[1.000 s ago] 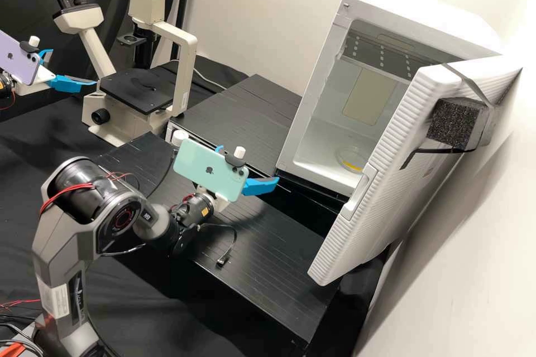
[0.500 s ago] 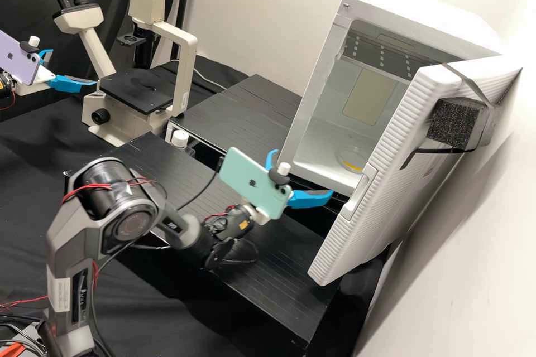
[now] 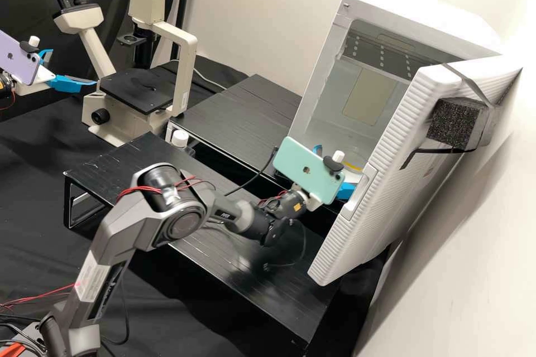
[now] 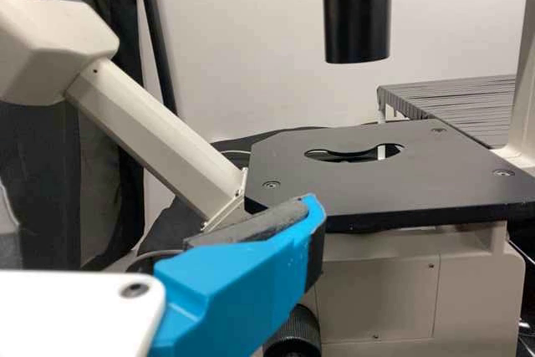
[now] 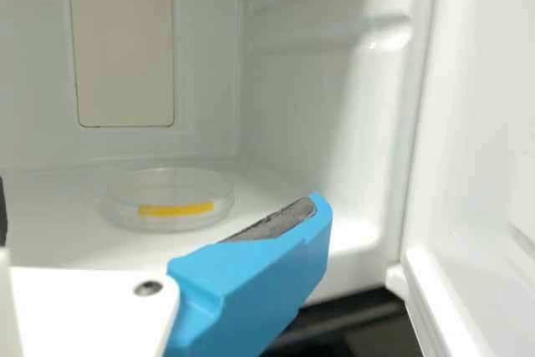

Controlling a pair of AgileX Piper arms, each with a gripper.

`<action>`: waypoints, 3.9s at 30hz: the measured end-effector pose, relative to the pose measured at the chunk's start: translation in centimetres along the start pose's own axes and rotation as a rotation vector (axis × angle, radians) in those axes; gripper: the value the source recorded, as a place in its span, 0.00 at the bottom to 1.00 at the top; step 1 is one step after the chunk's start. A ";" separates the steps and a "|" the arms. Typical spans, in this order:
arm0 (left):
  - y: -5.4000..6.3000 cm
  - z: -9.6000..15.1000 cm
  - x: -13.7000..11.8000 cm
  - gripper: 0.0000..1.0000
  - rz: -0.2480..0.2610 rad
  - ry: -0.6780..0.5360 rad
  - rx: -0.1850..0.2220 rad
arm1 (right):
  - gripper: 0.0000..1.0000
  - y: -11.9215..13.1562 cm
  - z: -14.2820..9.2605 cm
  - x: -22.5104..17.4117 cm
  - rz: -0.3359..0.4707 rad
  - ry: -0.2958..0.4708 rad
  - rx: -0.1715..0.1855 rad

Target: Take out the petri dish and place it under the microscope.

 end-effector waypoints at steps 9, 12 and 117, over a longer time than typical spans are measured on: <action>0.0 0.0 0.0 1.00 0.000 0.000 0.000 | 1.00 0.0 1.1 4.3 -0.071 -0.043 -0.046; 0.0 0.0 0.0 1.00 0.000 0.000 0.000 | 1.00 -0.2 1.7 5.4 -0.084 -0.072 -0.050; 0.0 0.0 0.0 1.00 0.000 0.000 0.000 | 0.00 0.9 0.0 1.2 -0.119 -0.064 0.085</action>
